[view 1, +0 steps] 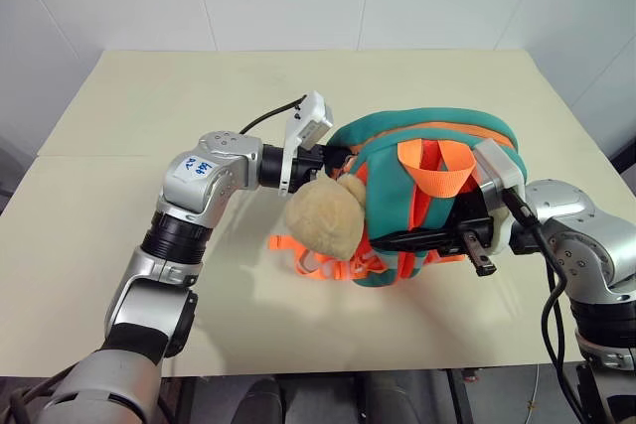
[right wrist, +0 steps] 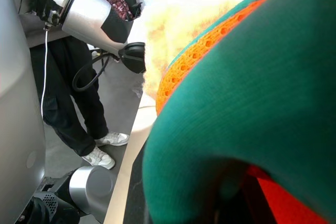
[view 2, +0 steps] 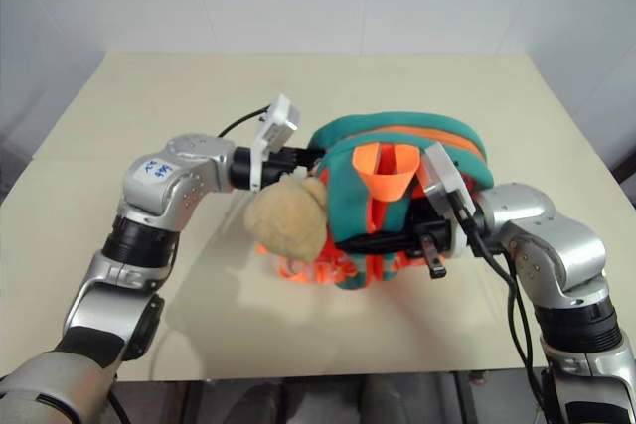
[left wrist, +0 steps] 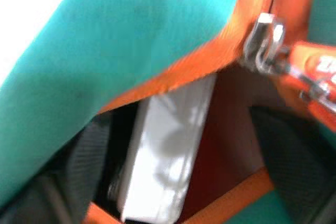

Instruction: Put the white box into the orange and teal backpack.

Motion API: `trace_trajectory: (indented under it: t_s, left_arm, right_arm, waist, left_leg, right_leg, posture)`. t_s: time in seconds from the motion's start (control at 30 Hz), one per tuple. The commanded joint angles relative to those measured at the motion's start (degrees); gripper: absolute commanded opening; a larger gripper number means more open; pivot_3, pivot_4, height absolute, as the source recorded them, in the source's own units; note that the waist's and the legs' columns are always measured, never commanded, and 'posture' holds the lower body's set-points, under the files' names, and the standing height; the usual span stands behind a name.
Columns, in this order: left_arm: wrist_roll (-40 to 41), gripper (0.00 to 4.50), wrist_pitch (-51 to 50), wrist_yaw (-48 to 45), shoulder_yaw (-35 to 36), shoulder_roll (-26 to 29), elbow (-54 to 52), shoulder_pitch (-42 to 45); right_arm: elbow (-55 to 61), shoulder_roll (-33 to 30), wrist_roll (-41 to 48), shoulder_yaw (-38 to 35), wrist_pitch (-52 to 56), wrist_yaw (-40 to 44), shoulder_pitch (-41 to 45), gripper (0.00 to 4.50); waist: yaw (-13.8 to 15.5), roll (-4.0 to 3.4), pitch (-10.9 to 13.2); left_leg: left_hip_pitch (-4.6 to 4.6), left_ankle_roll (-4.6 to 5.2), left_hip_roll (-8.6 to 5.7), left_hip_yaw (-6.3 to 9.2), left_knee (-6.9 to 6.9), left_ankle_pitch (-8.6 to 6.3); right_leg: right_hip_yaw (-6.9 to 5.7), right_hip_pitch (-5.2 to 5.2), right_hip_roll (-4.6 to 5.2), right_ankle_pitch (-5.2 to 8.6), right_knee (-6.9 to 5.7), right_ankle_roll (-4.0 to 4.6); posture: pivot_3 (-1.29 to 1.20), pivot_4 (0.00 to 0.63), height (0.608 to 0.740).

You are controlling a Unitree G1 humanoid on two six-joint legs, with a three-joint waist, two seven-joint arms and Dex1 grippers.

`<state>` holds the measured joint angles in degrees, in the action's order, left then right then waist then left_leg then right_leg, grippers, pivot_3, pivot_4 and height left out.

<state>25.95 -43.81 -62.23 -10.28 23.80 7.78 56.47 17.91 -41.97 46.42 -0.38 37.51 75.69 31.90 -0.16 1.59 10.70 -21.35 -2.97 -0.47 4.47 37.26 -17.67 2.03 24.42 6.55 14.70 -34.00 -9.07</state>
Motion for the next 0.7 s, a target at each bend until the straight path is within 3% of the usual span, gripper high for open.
trace_trajectory:
  t_s: [0.03, 0.4, 0.7]
  left_arm:
    - [2.2, 4.5, -0.12, -1.31, 2.58, 0.94, -3.39, 3.08]
    - [8.64, 4.5, -1.1, -12.45, 6.09, 9.51, -7.31, -0.67]
    - [12.57, 4.5, -5.32, -12.74, 12.47, 17.73, -9.35, -2.88]
  right_arm:
    - [0.7, 0.4, 0.12, -0.52, -1.06, -0.47, 1.46, 0.5]
    - [0.41, 0.52, -0.86, -0.37, -1.46, -0.65, 1.31, 0.5]
    - [1.27, 0.36, -0.96, -0.73, -1.41, -1.49, 0.36, 0.5]
  waist:
    - [0.0, 0.0, 0.0]
    - [-0.17, -0.01, 0.01]
    - [-0.07, -0.01, 0.01]
  left_leg:
    - [0.0, 0.0, 0.0, 0.0, 0.0, 0.0]
    - [-0.01, -0.01, 0.02, -0.02, -0.07, 0.0]
    - [-0.02, 0.0, 0.02, -0.02, -0.01, 0.0]
  right_leg:
    - [0.0, 0.0, 0.0, 0.0, 0.0, 0.0]
    - [0.0, 0.04, -0.01, 0.0, 0.05, 0.01]
    - [0.0, 0.03, 0.0, 0.0, 0.0, 0.01]
  posture:
    - [0.0, 0.15, 0.74]
    - [0.0, 0.15, 0.74]
    - [0.0, 0.15, 0.74]
